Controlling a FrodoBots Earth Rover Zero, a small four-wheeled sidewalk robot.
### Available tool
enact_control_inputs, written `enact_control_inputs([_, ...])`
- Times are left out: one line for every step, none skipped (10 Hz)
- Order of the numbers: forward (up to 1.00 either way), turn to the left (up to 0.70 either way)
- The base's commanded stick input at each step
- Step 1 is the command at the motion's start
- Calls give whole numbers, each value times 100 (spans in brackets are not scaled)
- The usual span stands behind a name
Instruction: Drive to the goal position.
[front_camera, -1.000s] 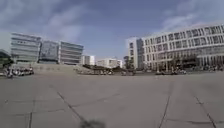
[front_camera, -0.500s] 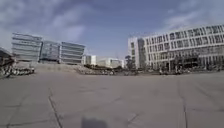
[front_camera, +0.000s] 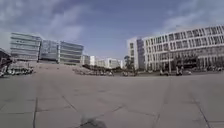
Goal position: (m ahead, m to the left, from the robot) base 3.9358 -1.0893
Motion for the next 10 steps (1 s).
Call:
enact_control_inputs([85,0])
enact_control_inputs([85,0])
enact_control_inputs([85,2])
enact_control_inputs([85,4])
enact_control_inputs([85,6])
enact_control_inputs([85,8])
enact_control_inputs([85,17])
enact_control_inputs([85,31])
enact_control_inputs([85,34])
enact_control_inputs([85,34])
